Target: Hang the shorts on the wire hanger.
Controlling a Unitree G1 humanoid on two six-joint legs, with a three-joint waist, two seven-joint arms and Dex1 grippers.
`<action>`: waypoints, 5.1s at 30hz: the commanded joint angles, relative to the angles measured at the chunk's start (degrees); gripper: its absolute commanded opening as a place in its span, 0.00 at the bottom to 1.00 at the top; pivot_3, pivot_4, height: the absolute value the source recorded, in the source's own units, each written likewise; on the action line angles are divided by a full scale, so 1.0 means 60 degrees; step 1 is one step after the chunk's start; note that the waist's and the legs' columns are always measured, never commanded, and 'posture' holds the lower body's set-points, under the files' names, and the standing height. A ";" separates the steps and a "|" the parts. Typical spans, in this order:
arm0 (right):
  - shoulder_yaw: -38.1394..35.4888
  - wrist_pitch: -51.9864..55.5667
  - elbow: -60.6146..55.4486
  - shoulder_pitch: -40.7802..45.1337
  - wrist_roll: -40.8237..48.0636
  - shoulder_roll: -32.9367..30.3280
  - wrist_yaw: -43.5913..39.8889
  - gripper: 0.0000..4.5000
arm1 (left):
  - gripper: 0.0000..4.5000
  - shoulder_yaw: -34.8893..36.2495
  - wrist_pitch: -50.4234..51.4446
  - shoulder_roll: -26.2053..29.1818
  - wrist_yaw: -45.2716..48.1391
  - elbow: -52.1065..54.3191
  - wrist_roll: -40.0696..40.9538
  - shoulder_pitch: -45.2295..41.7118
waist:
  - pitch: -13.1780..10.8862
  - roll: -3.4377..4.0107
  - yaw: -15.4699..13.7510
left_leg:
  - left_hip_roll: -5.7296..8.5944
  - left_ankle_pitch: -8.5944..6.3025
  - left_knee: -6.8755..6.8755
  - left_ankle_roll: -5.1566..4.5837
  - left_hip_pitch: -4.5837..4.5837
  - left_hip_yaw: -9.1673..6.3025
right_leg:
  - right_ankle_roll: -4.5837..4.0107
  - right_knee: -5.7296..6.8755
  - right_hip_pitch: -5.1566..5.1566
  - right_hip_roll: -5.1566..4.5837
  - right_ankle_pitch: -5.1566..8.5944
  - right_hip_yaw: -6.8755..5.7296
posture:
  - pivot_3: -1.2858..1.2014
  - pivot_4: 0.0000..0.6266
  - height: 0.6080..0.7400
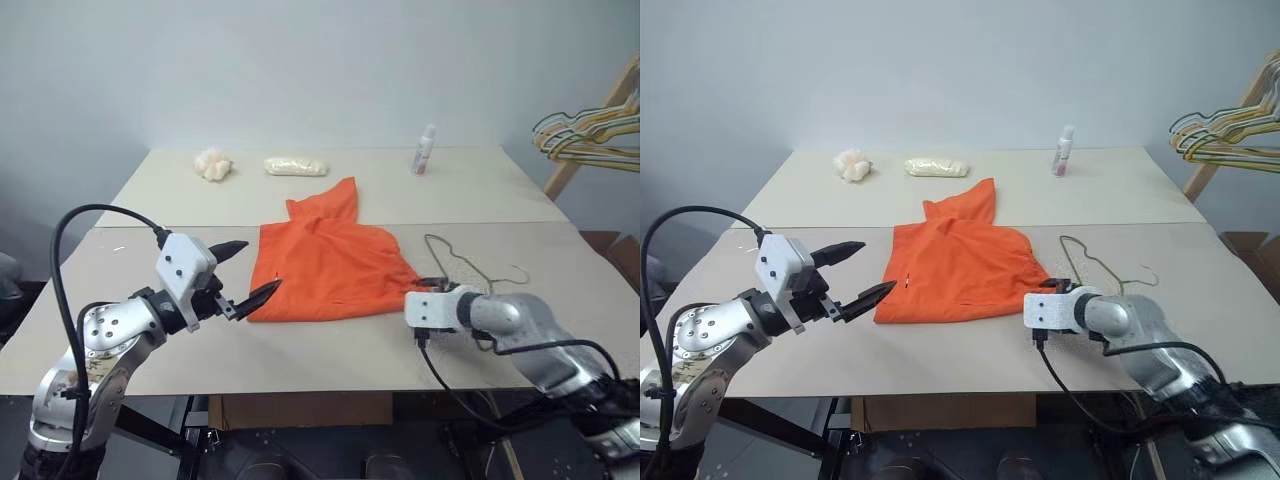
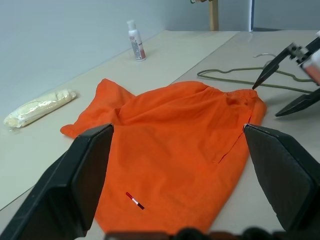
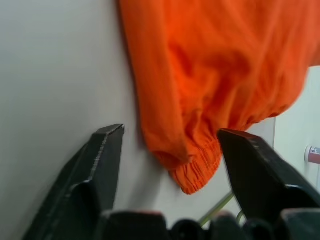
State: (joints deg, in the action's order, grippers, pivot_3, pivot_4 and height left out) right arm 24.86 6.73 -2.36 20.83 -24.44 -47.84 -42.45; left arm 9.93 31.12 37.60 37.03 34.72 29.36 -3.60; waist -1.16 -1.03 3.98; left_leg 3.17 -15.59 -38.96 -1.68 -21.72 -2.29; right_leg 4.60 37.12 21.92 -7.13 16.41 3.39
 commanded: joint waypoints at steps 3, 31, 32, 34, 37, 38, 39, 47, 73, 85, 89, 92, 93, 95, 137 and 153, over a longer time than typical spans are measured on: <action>0.0065 -0.0962 0.1130 0.0857 -0.0590 0.0555 0.0437 0.28 | 1.00 0.0033 -0.0050 0.0063 -0.0103 0.0304 -0.0044 0.0041 | -0.0001 0.0001 0.0033 | -0.0002 0.0001 0.0001 0.0003 0.0007 0.0001 | -0.0002 0.0001 -0.0002 0.0003 -0.0001 0.0004 | 0.47 0.04 1.00; -0.1336 -0.0860 -0.1008 0.0074 -0.0021 0.0573 -0.0563 0.00 | 0.79 -0.4646 -0.3372 0.0620 0.0136 -0.5932 -0.6762 -0.1635 | 0.0020 0.0036 0.0108 | -0.0003 0.0001 0.0010 0.0003 0.0030 -0.0003 | -0.0002 0.0009 0.0016 0.0005 -0.0004 0.0001 | 0.44 0.00 1.00; -0.1353 -0.0850 -0.1035 0.0072 -0.0017 0.0578 -0.0583 0.00 | 0.72 -0.4677 -0.3413 0.0503 0.0166 -0.6098 -0.6783 -0.1775 | 0.0023 0.0041 0.0141 | -0.0002 0.0002 0.0010 0.0002 0.0030 -0.0003 | -0.0002 0.0010 0.0014 0.0006 -0.0004 0.0001 | 0.44 0.00 1.00; -0.1382 -0.0838 -0.1070 0.0072 -0.0013 0.0585 -0.0616 0.00 | 0.57 -0.4678 -0.3484 0.0330 0.0207 -0.6315 -0.6823 -0.1965 | 0.0025 0.0040 0.0215 | -0.0001 0.0002 0.0008 0.0002 0.0041 -0.0004 | 0.0000 0.0012 0.0002 0.0005 -0.0005 0.0001 | 0.44 0.00 1.00; -0.1420 -0.0804 -0.1133 0.0097 0.0015 0.0594 -0.0659 0.00 | 0.36 -0.4624 -0.3582 0.0067 0.0211 -0.6668 -0.6848 -0.2296 | 0.0025 0.0039 0.0295 | -0.0001 0.0001 0.0008 0.0001 0.0055 -0.0007 | 0.0000 0.0012 -0.0028 0.0005 -0.0005 -0.0001 | 0.44 0.00 1.00; -0.1437 -0.0818 -0.1163 0.0078 0.0031 0.0579 -0.0673 0.00 | 0.28 -0.4575 -0.3601 0.0021 0.0266 -0.6754 -0.6840 -0.2400 | 0.0025 0.0039 0.0315 | -0.0002 0.0001 0.0008 0.0001 0.0056 -0.0008 | 0.0000 0.0011 -0.0055 0.0006 -0.0005 -0.0001 | 0.44 0.00 1.00; -0.1451 -0.0838 -0.1185 0.0054 0.0044 0.0563 -0.0684 0.00 | 0.21 -0.4527 -0.3612 -0.0003 0.0318 -0.6810 -0.6839 -0.2465 | 0.0025 0.0039 0.0341 | -0.0002 0.0001 0.0008 0.0001 0.0057 -0.0010 | 0.0000 0.0011 -0.0056 0.0007 -0.0005 -0.0002 | 0.44 0.00 1.00; -0.1874 -0.2418 -0.1250 -0.0177 0.1240 0.0087 -0.1097 0.00 | 0.01 -0.3185 -0.3496 0.1269 0.3300 -0.5390 -0.4345 -0.1956 | 0.0023 0.0037 0.0740 | -0.0007 0.0002 0.0010 0.0002 0.0018 -0.0024 | 0.0001 0.0014 -0.0016 0.0006 -0.0005 -0.0005 | 0.44 0.01 1.00; -0.3041 -0.5005 1.0407 1.0566 0.0492 0.3475 0.9677 0.00 | 0.01 -0.1780 -0.7813 -0.0957 -0.5079 -1.6861 -0.5831 -1.4910 | -0.0014 0.0019 0.1502 | 0.0098 0.0100 0.0049 0.0124 -0.0221 -0.0133 | 0.0001 0.0165 0.0297 -0.0070 -0.0034 -0.0025 | 0.45 0.00 1.00; -0.1530 -0.9732 0.8946 0.5673 0.1102 0.1747 0.4927 0.00 | 0.01 -0.1656 -0.8447 0.0041 0.2200 -1.1867 -0.3208 -0.9643 | -0.0011 0.0019 0.2134 | 0.0150 0.0099 -0.0029 0.0033 -0.0258 -0.0138 | 0.0103 0.0110 0.0211 -0.0079 -0.0006 0.0056 | 0.46 0.00 1.00; -0.0844 -1.0532 0.7739 0.4017 0.2135 0.1020 0.2086 0.00 | 0.01 -0.1761 -0.5230 0.1802 0.4530 -0.7238 -0.1640 -0.6217 | -0.0011 0.0021 0.2464 | 0.0141 0.0107 -0.0058 0.0005 -0.0202 -0.0126 | 0.0111 0.0152 0.0170 -0.0061 -0.0004 0.0099 | 0.46 0.00 1.00; -0.0647 -1.0369 0.6893 0.3204 0.2770 0.0770 0.0767 0.00 | 0.01 -0.1540 -0.3519 0.3320 0.5595 -0.4894 -0.0955 -0.4122 | -0.0011 0.0023 0.2533 | 0.0123 0.0073 -0.0045 -0.0050 -0.0045 -0.0130 | 0.0112 0.0147 0.0014 -0.0041 -0.0003 0.0103 | 0.46 0.00 1.00; -0.0614 -1.0339 0.6712 0.3045 0.2822 0.0722 0.0502 0.00 | 0.01 -0.1413 -0.3082 0.3733 0.5820 -0.4349 -0.0756 -0.3543 | -0.0011 0.0024 0.2540 | 0.0119 0.0071 -0.0042 -0.0053 -0.0013 -0.0131 | 0.0113 0.0140 -0.0018 -0.0037 -0.0002 0.0104 | 0.46 0.00 1.00; -0.0568 -1.0315 0.6375 0.2710 0.2708 0.0658 0.0181 0.00 | 0.01 -0.0960 -0.2458 0.4379 0.6058 -0.3159 -0.0395 -0.2020 | -0.0016 0.0040 0.2486 | 0.0108 0.0064 0.0022 -0.0057 0.0109 -0.0132 | 0.0113 0.0082 -0.0128 -0.0033 -0.0001 0.0100 | 0.45 0.00 1.00; -0.6170 -0.2120 -0.2237 -0.5969 0.8222 -0.2988 -0.0281 1.00 | 1.00 0.1054 0.1903 0.2380 0.2823 -0.1193 0.3046 -0.2145 | -0.0034 0.0064 0.0492 | 0.0006 -0.0056 0.0004 -0.0021 0.0239 -0.0100 | 0.0040 -0.0064 -0.0298 0.0041 0.0030 0.0081 | 0.44 0.00 1.00; -0.3928 0.7599 -0.0646 -0.1198 0.8050 -0.2712 0.0729 1.00 | 1.00 -0.0597 0.4302 0.0701 0.1407 -0.1722 0.4594 -0.5048 | -0.0030 0.0042 0.0541 | 0.0010 -0.0058 -0.0007 -0.0022 0.0161 -0.0097 | 0.0045 -0.0067 -0.0238 0.0047 0.0025 0.0088 | 0.44 0.00 1.00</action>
State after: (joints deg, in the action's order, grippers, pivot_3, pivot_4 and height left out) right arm 0.26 50.78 -7.72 11.16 25.56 -64.43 -38.21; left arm 7.03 57.81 40.34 43.58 22.77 57.75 -33.57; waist -1.34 -0.78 7.23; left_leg 3.24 -15.94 -39.00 -1.81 -20.81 -2.86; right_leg 4.87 36.73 20.57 -6.84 16.56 3.93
